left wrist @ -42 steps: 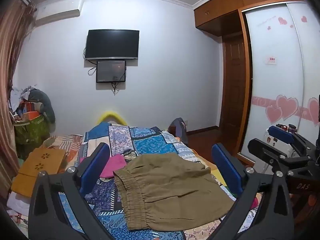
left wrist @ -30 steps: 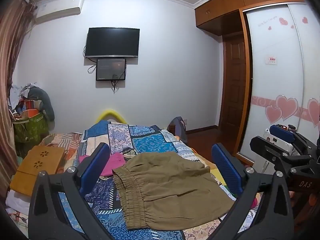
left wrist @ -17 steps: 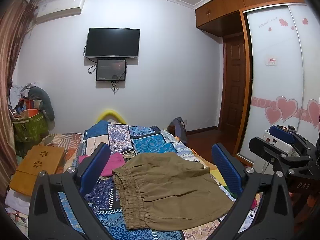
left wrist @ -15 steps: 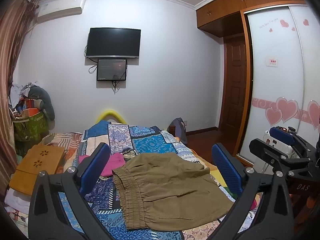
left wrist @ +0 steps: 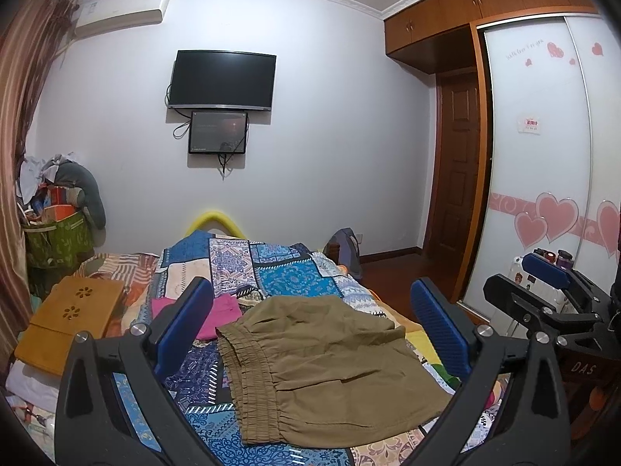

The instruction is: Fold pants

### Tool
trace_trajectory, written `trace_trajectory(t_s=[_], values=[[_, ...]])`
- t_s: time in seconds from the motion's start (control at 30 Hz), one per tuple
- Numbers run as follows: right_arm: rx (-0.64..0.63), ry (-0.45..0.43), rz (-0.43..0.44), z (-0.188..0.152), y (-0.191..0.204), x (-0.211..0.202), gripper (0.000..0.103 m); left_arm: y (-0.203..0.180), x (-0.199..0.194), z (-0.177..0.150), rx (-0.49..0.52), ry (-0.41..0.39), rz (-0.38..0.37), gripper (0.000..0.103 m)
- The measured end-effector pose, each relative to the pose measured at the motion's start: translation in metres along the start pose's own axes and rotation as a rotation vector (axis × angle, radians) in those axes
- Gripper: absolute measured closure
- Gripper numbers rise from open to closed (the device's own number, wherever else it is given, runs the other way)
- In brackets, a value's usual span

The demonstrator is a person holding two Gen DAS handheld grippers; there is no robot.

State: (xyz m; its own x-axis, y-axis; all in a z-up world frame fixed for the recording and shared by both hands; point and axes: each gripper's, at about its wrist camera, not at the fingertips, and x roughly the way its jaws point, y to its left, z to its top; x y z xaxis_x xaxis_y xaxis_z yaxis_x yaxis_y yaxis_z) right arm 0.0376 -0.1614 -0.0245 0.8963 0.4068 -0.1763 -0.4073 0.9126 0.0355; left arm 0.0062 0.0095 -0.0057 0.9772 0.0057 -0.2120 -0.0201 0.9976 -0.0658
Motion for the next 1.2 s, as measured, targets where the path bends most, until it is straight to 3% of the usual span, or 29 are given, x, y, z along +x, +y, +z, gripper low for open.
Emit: trace_trajectory(t_s=[1.2], values=[[0.011,0.003,0.004,0.0017,-0.0012,-0.0027,0.0,-0.0097,0.0021,0.0007,0.018,0.011,-0.013,0.0]])
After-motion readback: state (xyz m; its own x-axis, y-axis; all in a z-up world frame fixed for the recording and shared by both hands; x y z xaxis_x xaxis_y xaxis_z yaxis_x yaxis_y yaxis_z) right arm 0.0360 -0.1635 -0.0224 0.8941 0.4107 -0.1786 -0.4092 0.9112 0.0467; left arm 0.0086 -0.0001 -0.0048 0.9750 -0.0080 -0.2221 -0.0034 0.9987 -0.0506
